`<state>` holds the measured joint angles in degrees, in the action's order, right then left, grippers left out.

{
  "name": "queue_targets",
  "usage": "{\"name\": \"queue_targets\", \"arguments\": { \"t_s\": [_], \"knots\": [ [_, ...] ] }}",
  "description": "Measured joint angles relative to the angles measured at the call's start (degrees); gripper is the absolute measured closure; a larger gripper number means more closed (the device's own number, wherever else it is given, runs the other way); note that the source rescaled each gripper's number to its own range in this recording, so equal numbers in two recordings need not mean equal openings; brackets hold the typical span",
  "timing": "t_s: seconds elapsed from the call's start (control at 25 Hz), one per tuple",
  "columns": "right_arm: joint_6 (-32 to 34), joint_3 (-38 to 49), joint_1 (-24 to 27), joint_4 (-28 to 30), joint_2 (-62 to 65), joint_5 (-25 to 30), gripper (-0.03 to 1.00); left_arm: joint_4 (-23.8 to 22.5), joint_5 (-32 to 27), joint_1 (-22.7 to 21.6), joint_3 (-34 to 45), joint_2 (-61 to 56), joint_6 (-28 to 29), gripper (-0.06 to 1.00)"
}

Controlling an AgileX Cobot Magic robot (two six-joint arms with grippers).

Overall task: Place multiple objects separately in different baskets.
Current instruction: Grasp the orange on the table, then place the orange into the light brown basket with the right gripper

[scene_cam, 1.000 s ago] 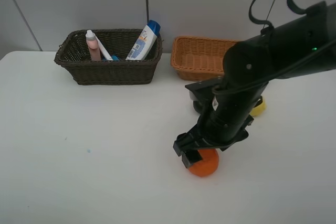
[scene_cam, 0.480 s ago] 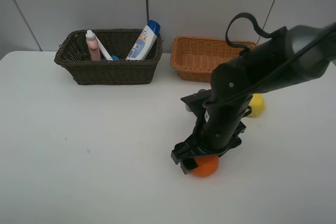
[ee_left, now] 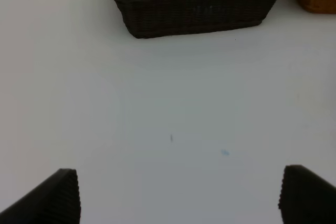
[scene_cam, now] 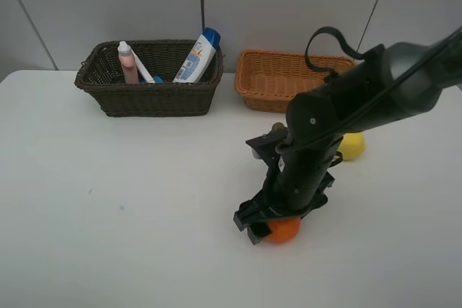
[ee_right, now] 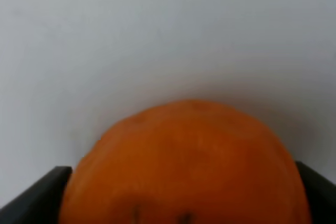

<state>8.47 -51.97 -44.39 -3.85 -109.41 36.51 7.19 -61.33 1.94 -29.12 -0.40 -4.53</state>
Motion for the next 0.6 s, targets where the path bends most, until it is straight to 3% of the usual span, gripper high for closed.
{"name": "queue_targets", "arguments": {
  "t_s": [0.04, 0.36, 0.6],
  "knots": [
    [0.0, 0.0, 0.0, 0.0, 0.0, 0.1, 0.32, 0.0, 0.0, 0.0, 0.0, 0.0, 0.0, -0.05],
    [-0.2, -0.1, 0.0, 0.3, 0.2, 1.6, 0.33, 0.0, 0.0, 0.0, 0.0, 0.0, 0.0, -0.05],
    [-0.2, -8.5, 0.2, 3.9, 6.5, 17.6, 0.33, 0.0, 0.0, 0.0, 0.0, 0.0, 0.0, -0.05]
  ]
}}
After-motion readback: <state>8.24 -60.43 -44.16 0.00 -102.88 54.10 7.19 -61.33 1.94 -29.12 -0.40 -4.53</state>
